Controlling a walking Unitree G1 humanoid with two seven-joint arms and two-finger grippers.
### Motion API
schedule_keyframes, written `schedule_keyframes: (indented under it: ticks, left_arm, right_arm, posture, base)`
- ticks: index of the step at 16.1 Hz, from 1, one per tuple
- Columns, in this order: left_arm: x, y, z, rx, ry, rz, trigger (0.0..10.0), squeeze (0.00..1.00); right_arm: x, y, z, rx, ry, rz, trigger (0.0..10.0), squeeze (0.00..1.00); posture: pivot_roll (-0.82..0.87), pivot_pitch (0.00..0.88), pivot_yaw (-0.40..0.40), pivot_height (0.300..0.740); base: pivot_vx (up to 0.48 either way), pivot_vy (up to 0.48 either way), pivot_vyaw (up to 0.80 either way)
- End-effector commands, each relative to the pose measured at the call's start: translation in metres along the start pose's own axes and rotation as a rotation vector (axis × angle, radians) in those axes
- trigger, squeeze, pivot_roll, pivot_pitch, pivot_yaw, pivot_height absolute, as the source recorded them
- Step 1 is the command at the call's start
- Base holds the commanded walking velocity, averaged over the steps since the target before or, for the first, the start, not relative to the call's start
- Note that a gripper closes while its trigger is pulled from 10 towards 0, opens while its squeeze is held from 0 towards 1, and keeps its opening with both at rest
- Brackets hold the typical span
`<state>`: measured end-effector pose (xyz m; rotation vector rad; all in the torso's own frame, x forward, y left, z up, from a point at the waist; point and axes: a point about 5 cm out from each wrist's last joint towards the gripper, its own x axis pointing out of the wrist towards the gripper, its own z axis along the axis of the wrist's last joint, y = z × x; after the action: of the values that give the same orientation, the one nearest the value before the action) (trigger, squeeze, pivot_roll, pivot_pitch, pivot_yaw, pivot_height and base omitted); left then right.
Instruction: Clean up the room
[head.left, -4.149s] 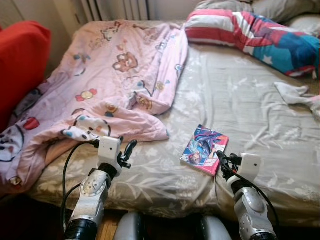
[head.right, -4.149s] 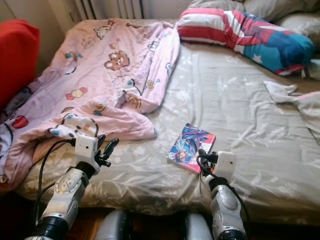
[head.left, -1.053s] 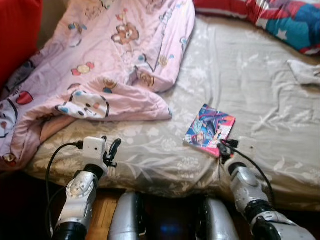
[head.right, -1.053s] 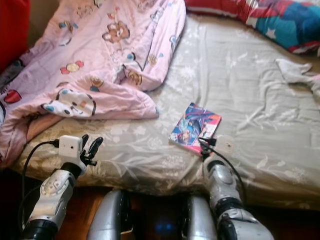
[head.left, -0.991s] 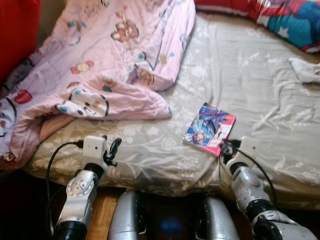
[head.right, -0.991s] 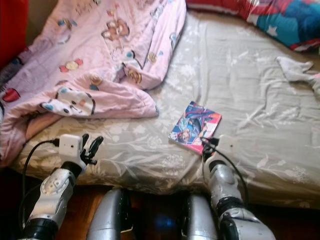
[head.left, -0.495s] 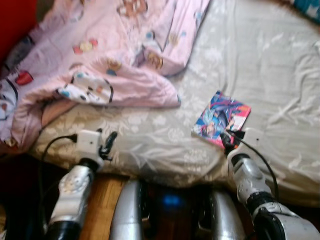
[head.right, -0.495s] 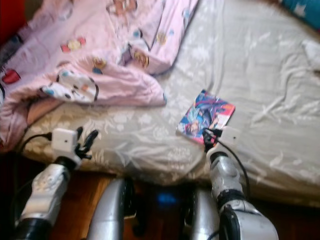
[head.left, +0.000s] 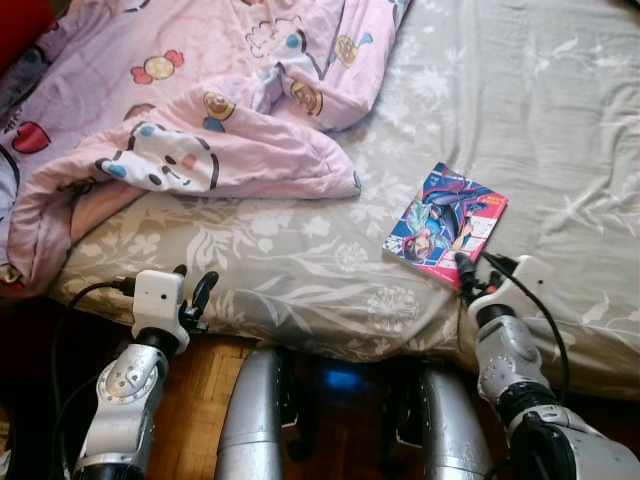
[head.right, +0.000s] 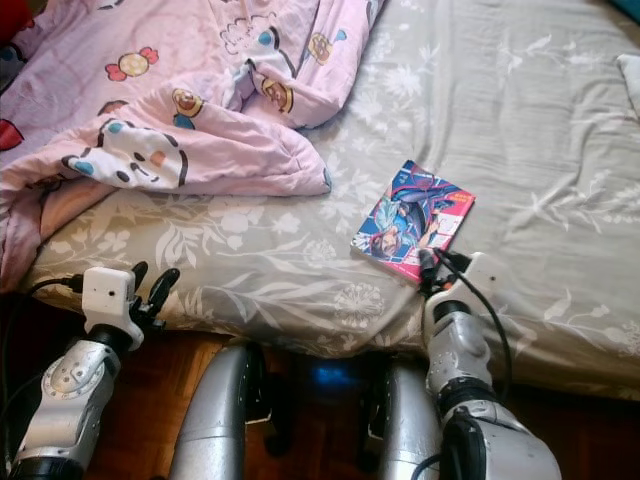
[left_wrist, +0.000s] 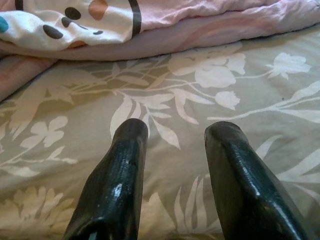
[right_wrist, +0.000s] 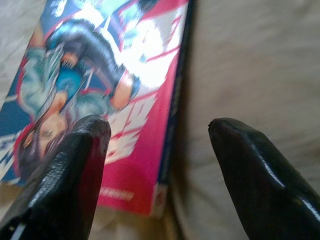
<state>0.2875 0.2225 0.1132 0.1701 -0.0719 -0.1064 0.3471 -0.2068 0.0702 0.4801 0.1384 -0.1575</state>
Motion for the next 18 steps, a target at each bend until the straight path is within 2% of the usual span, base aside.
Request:
schedule_keyframes:
  ticks: [1,4,6,7,13,18]
  left_arm:
    - [-0.011,0.007,-0.008,-0.009,0.045,0.022,10.0,0.00]
    - [-0.016,0.009,-0.009,0.003,0.064,0.026,10.0,0.00]
    - [-0.020,0.012,-0.008,0.013,0.073,0.029,10.0,0.00]
    - [-0.022,0.013,-0.008,0.020,0.076,0.031,10.0,0.00]
    - [-0.028,0.018,-0.006,0.037,0.094,0.045,10.0,0.00]
    - [-0.032,0.017,-0.006,0.037,0.108,0.046,10.0,0.00]
  right_arm:
    - [-0.005,-0.005,-0.015,0.055,0.057,-0.023,10.0,0.00]
    - [-0.006,-0.004,-0.020,0.088,0.084,-0.032,10.0,0.00]
    - [-0.007,-0.002,-0.025,0.163,0.099,-0.041,10.0,0.00]
    - [-0.008,0.000,-0.029,0.205,0.117,-0.026,10.0,0.00]
    - [-0.011,0.012,-0.042,0.294,0.175,0.088,10.0,0.00]
    - [-0.008,0.009,-0.031,0.333,0.111,0.091,10.0,0.00]
  posture:
    - [0.24,0.467,0.072,0.600]
    - [0.25,0.474,0.081,0.600]
    - [0.27,0.476,0.092,0.600]
    - [0.28,0.477,0.096,0.600]
    - [0.29,0.489,0.105,0.600]
    - [0.31,0.505,0.109,0.600]
  base:
    - [0.000,0.000,0.00]
    - [0.000,0.000,0.00]
    - [0.000,0.000,0.00]
    - [0.000,0.000,0.00]
    - [0.000,0.000,0.00]
    - [0.000,0.000,0.00]
